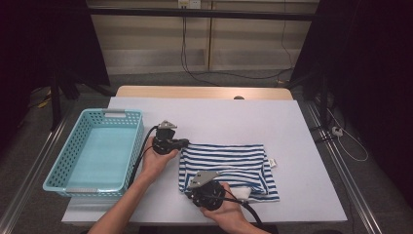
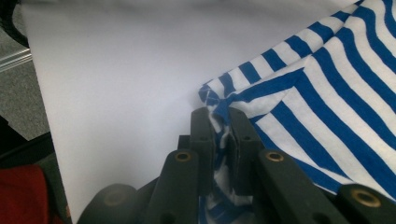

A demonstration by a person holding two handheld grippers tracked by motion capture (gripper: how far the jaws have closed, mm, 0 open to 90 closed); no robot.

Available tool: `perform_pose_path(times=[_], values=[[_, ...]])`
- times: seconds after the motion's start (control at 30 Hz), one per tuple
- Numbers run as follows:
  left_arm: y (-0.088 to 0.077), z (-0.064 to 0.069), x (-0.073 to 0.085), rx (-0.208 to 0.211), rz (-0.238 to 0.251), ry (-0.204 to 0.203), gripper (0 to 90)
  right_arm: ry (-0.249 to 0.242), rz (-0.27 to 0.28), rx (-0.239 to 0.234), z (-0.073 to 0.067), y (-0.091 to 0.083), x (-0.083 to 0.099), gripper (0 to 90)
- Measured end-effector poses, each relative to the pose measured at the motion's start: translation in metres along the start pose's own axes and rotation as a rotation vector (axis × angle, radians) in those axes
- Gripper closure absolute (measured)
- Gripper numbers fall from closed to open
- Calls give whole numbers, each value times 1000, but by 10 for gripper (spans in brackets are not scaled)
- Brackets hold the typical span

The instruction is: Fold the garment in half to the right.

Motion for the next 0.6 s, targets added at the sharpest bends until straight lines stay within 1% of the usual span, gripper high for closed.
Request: perform_pose_path(times=[0.03, 0.07, 0.1, 0.13, 0.17, 0.2, 0.23, 0.27, 0.3, 0.33, 0.37, 0.43, 0.47, 0.5, 0.53, 0.57, 0.6], values=[[1, 0, -1, -4, 9, -15, 874, -22, -2, 2, 1, 0, 0, 838], [0, 0, 0, 0, 5, -10, 874, -7, 3, -3, 0, 0, 0, 839], [-2, 0, 1, 13, -15, -3, 874, -8, 12, -11, 0, -1, -1, 840], [-2, 0, 1, 13, -15, -3, 874, -8, 12, -11, 0, -1, -1, 840], [-3, -1, -2, 5, 8, -14, 874, 8, 24, -12, 1, -2, -3, 841], [-4, 0, -2, 19, -7, -3, 874, 10, 37, -17, 1, -3, -5, 841], [-4, 1, -4, 22, 12, -18, 874, 2, 47, -21, 2, -4, -6, 841], [-5, -1, -6, 13, 25, -11, 874, 9, 54, -26, 1, -5, -7, 841], [-4, 3, -8, 15, 45, -62, 874, 21, 60, -28, 1, -7, -8, 841], [-5, 0, -8, 12, 41, -41, 874, 19, 72, -26, 4, -8, -10, 841], [-5, 0, -9, 12, 50, -41, 874, 26, 79, -42, 3, -9, -12, 841], [-7, 0, -12, 14, 63, -57, 874, 34, 93, -50, 3, -11, -14, 841], [-8, -1, -12, 13, 61, -47, 874, 47, 100, -57, 3, -12, -16, 841], [-9, -1, -13, 12, 69, -62, 874, 53, 106, -60, 4, -13, -17, 841], [-10, -2, -14, 11, 70, -60, 874, 59, 115, -63, 3, -13, -19, 841], [-11, -2, -15, 9, 75, -64, 874, 51, 121, -66, 4, -14, -20, 841], [-12, -2, -16, 11, 77, -70, 874, 55, 127, -65, 4, -15, -22, 841]])
Point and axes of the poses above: each handheld gripper's, and its own axes: y roughly forward along the jaws, x roughly out of its underside, z roughly to its right, the point moved 10 cm from there along y, roughly forward along the jaws, and after that the axes turned 9 degrees about z, right-handed, at the moved point
